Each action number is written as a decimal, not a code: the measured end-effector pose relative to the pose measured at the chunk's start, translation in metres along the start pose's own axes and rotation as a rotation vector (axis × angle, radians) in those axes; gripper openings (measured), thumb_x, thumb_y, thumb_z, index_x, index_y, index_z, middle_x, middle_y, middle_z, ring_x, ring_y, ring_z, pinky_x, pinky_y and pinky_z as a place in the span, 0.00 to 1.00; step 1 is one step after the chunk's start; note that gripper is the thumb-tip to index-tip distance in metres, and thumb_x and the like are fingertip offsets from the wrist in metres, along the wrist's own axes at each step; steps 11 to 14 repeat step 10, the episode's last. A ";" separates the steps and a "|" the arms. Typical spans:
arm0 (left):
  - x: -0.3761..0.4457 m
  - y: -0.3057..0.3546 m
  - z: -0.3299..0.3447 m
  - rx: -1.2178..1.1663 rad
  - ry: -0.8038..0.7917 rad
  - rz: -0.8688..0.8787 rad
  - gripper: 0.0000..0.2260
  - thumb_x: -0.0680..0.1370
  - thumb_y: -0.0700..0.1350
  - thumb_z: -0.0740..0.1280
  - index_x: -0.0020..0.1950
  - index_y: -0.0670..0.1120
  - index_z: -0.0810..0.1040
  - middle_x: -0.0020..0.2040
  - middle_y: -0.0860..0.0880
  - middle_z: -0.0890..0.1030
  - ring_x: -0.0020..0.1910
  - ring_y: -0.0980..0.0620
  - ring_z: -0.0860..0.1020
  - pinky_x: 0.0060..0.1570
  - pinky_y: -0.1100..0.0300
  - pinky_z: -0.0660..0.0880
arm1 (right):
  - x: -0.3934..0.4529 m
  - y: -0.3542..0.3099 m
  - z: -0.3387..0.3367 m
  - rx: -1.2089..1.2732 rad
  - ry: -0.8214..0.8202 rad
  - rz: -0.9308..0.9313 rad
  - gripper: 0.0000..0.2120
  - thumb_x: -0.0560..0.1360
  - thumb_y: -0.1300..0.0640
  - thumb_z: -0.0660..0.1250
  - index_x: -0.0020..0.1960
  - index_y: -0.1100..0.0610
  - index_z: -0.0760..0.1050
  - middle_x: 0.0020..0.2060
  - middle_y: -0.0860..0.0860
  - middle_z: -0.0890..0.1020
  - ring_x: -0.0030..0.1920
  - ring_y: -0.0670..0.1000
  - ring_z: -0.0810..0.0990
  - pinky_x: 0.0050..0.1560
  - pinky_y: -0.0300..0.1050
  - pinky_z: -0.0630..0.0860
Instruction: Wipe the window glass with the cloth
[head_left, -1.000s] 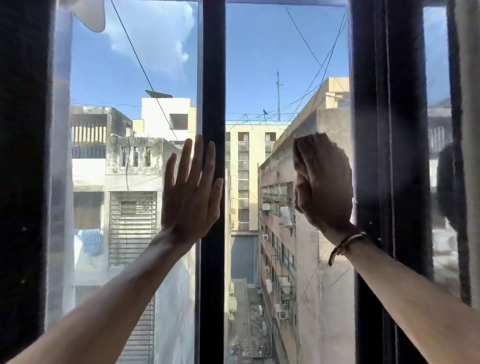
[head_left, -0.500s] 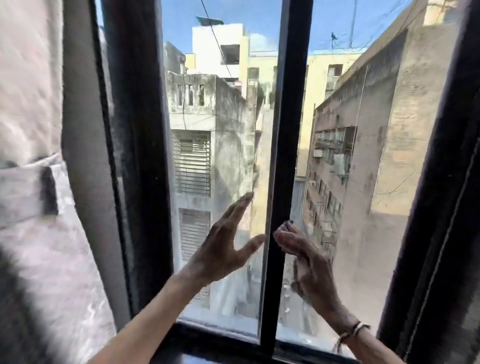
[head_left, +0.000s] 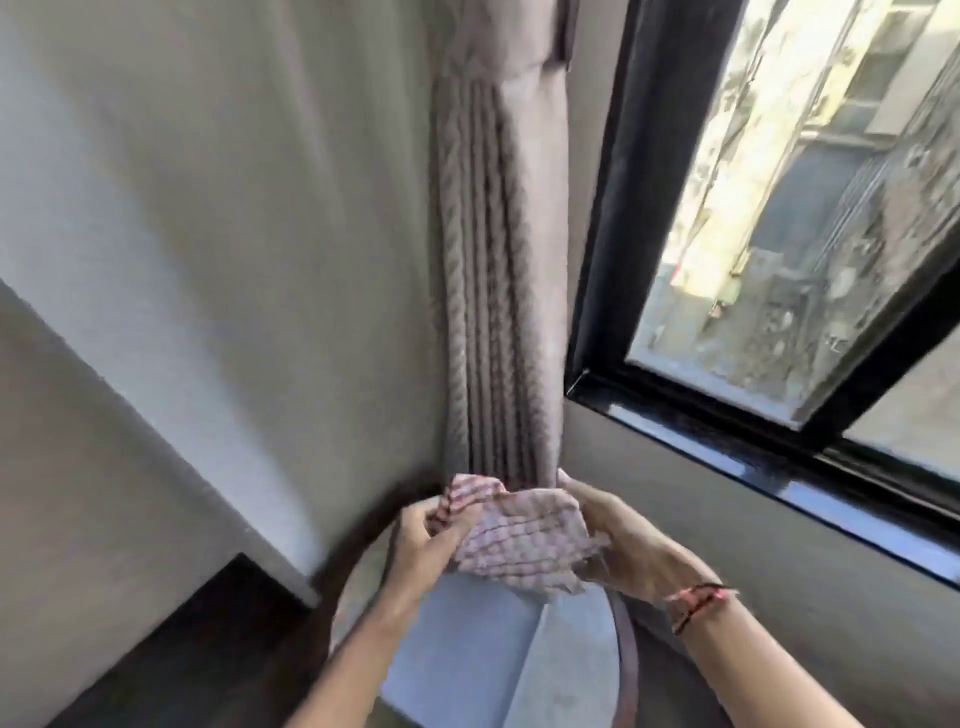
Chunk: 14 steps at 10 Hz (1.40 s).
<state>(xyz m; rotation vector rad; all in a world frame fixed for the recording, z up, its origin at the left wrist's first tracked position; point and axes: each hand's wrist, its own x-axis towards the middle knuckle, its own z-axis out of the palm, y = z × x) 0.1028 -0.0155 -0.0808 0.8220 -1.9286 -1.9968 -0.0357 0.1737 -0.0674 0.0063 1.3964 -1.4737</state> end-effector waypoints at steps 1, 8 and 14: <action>-0.024 -0.095 -0.037 0.020 0.152 -0.287 0.13 0.76 0.42 0.75 0.49 0.30 0.82 0.44 0.36 0.85 0.47 0.42 0.81 0.51 0.44 0.79 | 0.049 0.086 0.024 -0.070 0.153 0.134 0.09 0.84 0.58 0.69 0.61 0.60 0.84 0.46 0.60 0.86 0.39 0.55 0.83 0.34 0.43 0.83; 0.070 0.013 0.082 0.968 -0.368 0.523 0.26 0.84 0.49 0.63 0.82 0.48 0.65 0.83 0.47 0.66 0.82 0.52 0.65 0.82 0.59 0.61 | 0.024 -0.019 -0.011 -1.286 0.776 -0.329 0.30 0.81 0.63 0.68 0.81 0.61 0.67 0.81 0.59 0.71 0.83 0.60 0.69 0.86 0.51 0.65; 0.063 0.277 0.170 0.810 0.129 1.454 0.17 0.79 0.46 0.70 0.68 0.45 0.80 0.66 0.43 0.83 0.64 0.42 0.83 0.63 0.48 0.84 | -0.144 -0.236 -0.044 -1.493 1.365 -1.077 0.33 0.70 0.63 0.80 0.74 0.62 0.77 0.74 0.63 0.80 0.75 0.64 0.80 0.78 0.61 0.80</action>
